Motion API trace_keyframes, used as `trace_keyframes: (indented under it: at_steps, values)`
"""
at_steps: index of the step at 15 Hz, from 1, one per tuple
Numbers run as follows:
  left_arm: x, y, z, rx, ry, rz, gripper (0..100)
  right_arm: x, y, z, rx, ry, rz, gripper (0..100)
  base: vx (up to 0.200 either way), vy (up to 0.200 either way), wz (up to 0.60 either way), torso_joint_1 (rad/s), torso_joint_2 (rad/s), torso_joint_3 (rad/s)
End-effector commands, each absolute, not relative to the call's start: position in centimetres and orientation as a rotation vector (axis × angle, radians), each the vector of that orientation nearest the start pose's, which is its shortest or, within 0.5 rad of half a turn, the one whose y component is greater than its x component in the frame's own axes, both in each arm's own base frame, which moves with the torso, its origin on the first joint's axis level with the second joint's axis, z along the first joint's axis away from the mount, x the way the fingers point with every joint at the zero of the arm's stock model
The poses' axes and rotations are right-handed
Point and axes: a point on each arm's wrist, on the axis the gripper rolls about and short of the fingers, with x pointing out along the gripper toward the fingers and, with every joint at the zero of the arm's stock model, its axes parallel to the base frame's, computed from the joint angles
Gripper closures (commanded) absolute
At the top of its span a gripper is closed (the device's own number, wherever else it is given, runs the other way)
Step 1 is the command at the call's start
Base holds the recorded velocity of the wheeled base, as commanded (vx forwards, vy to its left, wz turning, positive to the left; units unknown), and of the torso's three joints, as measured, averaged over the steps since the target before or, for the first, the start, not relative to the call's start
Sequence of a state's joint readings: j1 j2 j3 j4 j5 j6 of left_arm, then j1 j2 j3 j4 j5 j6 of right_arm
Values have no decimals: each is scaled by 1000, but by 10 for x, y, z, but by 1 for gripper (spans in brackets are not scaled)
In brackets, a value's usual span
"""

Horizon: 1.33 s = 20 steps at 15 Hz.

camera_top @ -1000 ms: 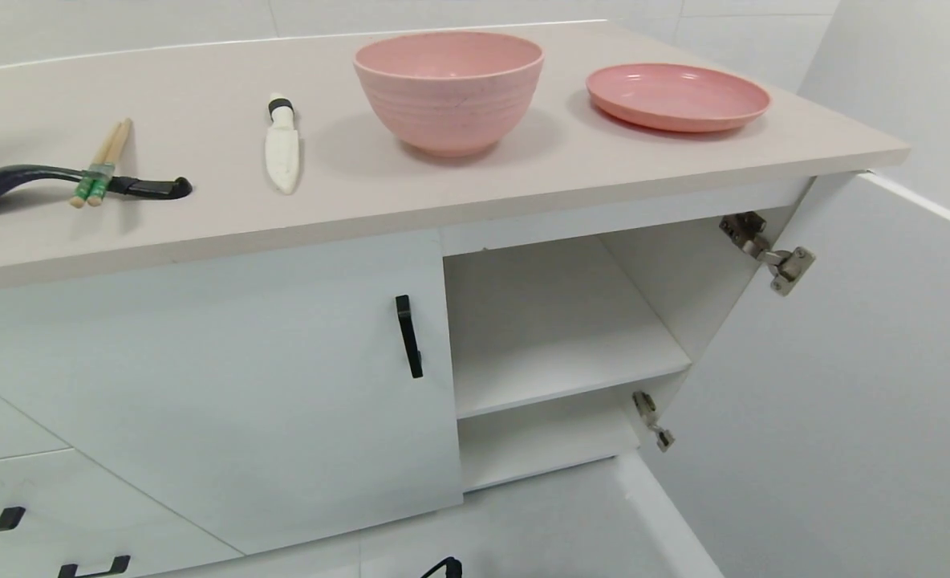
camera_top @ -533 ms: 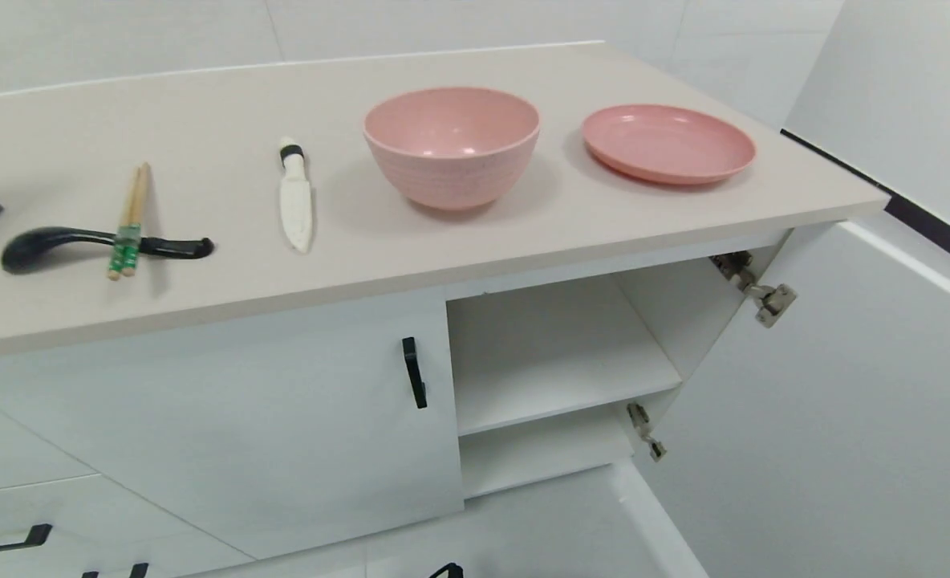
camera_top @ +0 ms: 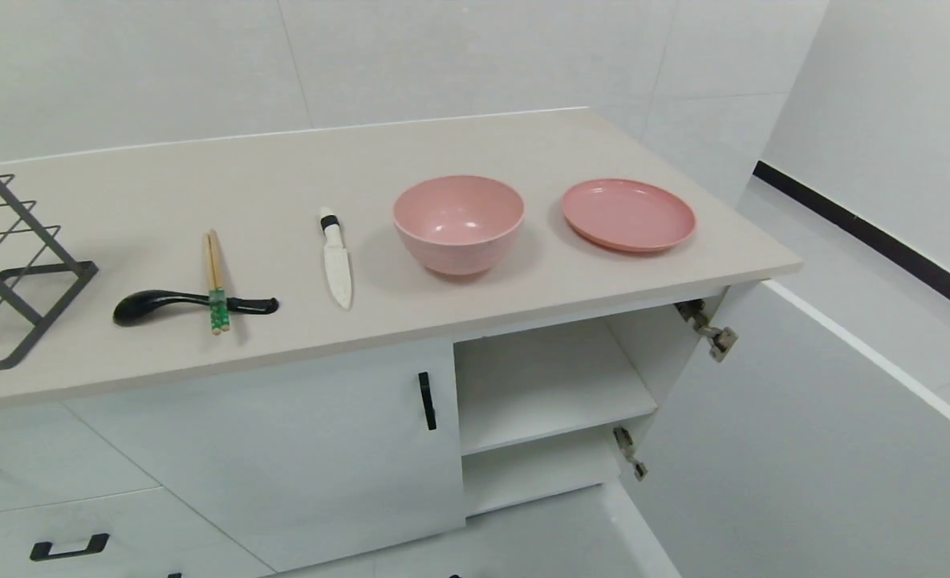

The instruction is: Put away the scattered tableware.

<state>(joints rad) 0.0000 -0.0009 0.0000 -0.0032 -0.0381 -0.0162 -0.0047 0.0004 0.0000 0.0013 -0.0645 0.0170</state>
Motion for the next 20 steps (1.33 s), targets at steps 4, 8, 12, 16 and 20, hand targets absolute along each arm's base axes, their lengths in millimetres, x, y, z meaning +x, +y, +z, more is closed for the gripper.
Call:
trace_keyframes:
  at_steps: [4,8,12,16,20]
  values:
    - [-23,-1,76,-17,-1,-38,0,-23,-1,75,17,1,-69,0,0,0,0,380,-494,-238]
    - [-23,-1,76,-17,-3,-38,0,-23,-1,75,17,1,-69,0,0,0,0,283,-515,-249]
    - [-23,-1,76,-17,-3,-37,0,-23,-1,75,17,1,-69,0,0,0,0,287,-547,-261]
    - [-23,-1,76,-32,-1,-25,0,-23,-1,75,18,1,-69,0,0,0,0,297,-588,-285]
    - [-23,-1,76,-35,-4,-25,0,-23,-1,75,18,1,-69,0,0,0,0,281,-536,-255]
